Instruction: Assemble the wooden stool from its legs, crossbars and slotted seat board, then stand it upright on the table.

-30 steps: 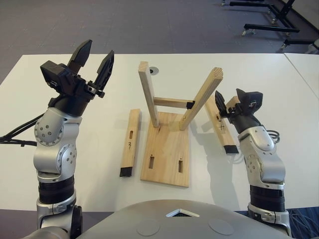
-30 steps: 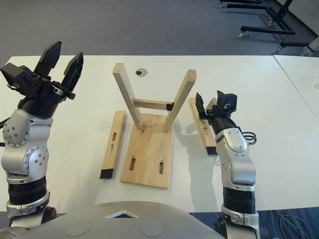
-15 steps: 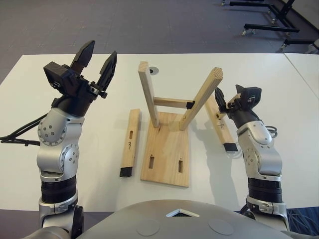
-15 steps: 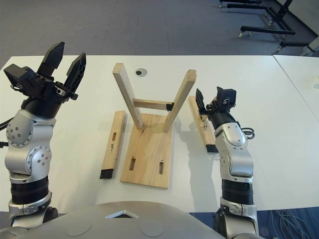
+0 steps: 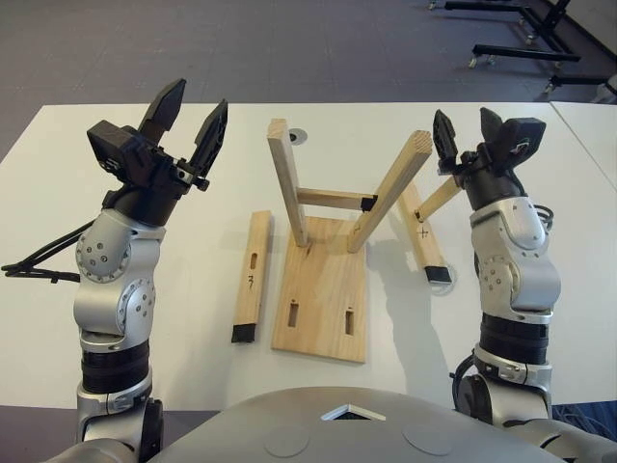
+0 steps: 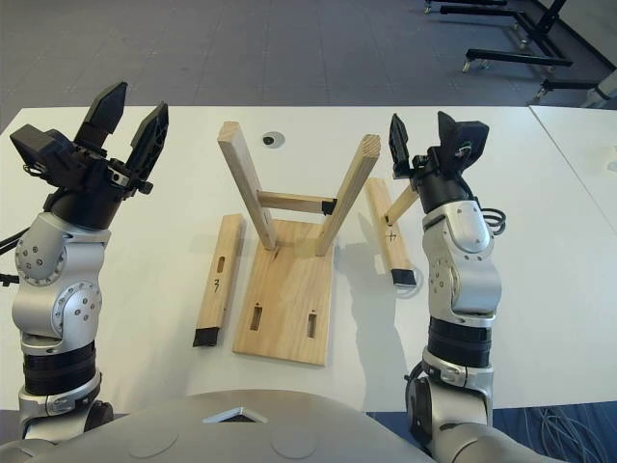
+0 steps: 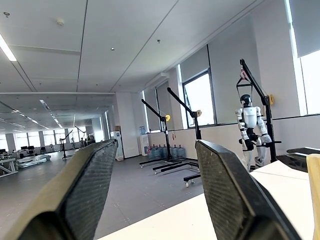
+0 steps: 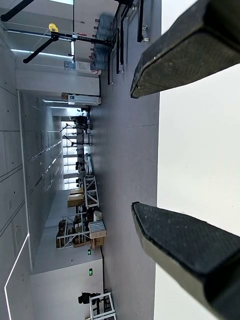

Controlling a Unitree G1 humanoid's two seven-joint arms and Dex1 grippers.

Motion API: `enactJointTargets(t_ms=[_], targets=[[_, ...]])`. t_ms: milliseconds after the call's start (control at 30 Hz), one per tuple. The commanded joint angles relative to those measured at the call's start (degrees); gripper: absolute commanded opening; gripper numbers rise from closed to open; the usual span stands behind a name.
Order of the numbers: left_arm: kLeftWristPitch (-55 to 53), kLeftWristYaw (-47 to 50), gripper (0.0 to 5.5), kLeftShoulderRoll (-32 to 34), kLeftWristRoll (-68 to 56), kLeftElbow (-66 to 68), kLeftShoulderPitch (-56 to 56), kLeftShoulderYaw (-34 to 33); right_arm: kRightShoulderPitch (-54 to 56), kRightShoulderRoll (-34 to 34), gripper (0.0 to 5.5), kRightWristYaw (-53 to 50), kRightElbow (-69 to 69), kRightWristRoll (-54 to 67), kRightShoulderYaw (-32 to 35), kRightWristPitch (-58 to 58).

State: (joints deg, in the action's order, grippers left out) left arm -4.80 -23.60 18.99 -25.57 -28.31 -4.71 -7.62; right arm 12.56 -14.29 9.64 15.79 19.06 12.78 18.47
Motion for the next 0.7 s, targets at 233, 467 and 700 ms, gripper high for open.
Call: enactJointTargets(t_ms=[233, 467, 700], targets=[[0.18, -0.33, 2.85, 0.01, 0.62, 1.28, -0.90, 0.19, 10.22, -1.74, 3.85, -1.96, -1.43, 1.72, 2.82, 2.49], [0.52, -0.05, 2.85, -0.17, 0.87, 0.91, -0.46, -0.13, 2.59, -6.38, 3.85, 7.29, -2.55, 6.37, 6.26, 3.30], [0.15, -0.58, 2.85, 0.14, 0.62, 1.32, -1.17, -0.10, -1.86, -17.69, 3.85, 30.05, -10.98, 16.10, 10.87, 4.65]])
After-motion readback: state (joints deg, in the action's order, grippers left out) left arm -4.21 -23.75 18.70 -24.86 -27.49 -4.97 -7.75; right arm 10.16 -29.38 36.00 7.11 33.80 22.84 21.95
